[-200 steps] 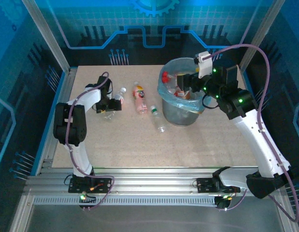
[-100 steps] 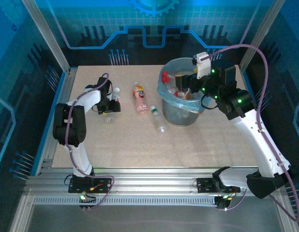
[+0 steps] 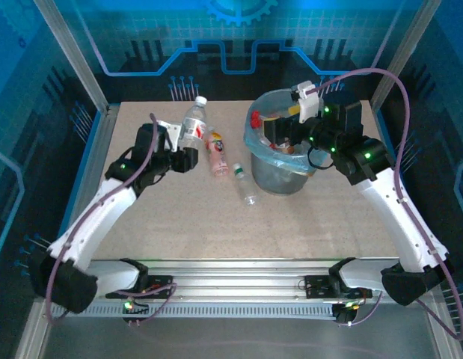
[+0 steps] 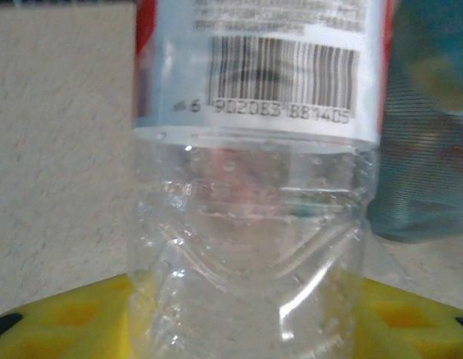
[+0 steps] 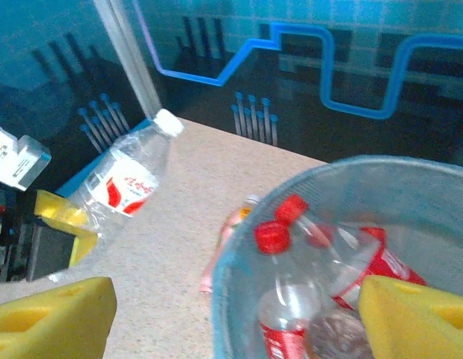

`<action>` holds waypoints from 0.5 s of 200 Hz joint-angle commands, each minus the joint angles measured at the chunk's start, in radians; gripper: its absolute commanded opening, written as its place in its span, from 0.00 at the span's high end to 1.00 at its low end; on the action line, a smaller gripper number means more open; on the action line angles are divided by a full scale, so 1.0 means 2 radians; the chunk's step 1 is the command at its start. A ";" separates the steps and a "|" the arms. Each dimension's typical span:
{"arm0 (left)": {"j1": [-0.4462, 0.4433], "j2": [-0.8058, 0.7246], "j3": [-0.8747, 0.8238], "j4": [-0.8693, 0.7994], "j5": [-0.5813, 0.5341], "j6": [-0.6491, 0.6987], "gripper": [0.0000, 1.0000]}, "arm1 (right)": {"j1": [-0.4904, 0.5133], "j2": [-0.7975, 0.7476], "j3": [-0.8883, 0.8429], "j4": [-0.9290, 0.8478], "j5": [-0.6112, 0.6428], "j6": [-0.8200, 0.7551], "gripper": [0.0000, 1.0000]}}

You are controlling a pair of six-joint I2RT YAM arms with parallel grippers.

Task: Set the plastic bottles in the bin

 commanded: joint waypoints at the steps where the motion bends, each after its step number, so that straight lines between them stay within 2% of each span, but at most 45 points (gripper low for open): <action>1: -0.040 -0.064 -0.033 0.076 0.050 0.027 0.47 | 0.007 0.002 -0.002 0.048 -0.093 0.017 0.14; 20: -0.063 -0.096 -0.046 0.100 0.090 0.030 0.47 | 0.008 0.004 -0.003 0.070 -0.140 0.031 0.15; 39: -0.085 -0.111 -0.047 0.110 0.109 0.030 0.48 | 0.011 0.006 0.001 0.085 -0.158 0.048 0.13; 100: -0.153 -0.119 -0.053 0.141 0.113 0.047 0.48 | 0.030 0.046 0.043 0.088 -0.192 0.082 0.11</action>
